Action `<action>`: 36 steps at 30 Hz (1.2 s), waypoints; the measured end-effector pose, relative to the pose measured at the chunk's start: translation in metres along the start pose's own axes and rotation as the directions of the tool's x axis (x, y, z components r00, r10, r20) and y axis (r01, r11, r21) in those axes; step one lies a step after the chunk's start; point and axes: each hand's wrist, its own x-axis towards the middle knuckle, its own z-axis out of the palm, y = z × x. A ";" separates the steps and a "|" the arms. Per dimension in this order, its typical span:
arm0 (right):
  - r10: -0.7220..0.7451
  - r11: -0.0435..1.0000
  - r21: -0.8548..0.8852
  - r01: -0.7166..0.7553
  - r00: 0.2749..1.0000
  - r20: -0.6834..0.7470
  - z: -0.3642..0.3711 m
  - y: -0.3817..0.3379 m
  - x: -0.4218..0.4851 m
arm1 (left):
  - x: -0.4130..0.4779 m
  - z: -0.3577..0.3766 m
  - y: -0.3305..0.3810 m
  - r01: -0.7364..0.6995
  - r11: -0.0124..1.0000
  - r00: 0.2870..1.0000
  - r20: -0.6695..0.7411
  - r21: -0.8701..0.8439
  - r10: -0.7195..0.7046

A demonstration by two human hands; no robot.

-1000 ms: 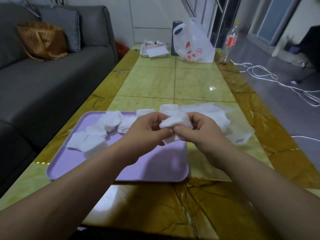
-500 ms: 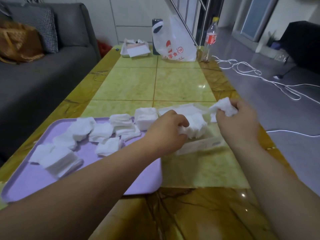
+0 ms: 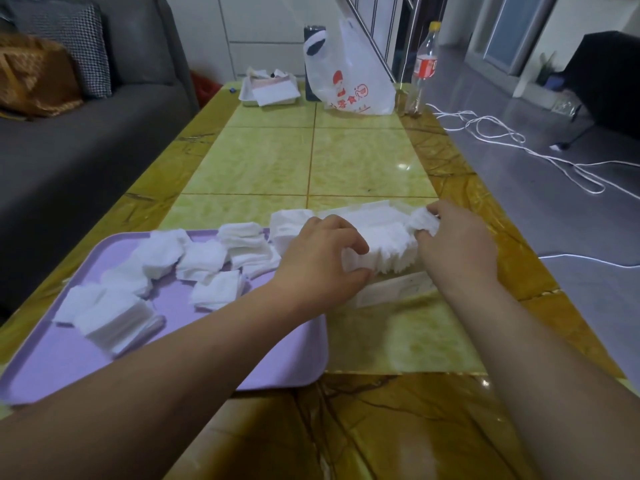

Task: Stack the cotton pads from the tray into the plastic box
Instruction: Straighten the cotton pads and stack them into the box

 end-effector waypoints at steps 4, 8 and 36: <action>0.026 0.996 -0.091 -0.022 0.999 0.045 -0.003 -0.003 -0.007 | -0.001 0.001 -0.002 -0.005 1.000 1.000 -0.016 -0.010 0.005; 0.054 0.995 -0.089 -0.043 0.990 0.129 -0.004 -0.006 -0.007 | 0.000 0.001 0.000 0.011 1.000 1.000 0.003 0.006 -0.011; -0.298 0.950 -0.011 0.311 0.922 0.247 -0.005 -0.088 -0.059 | -0.065 -0.058 -0.063 0.060 0.982 0.992 -0.117 0.179 -0.039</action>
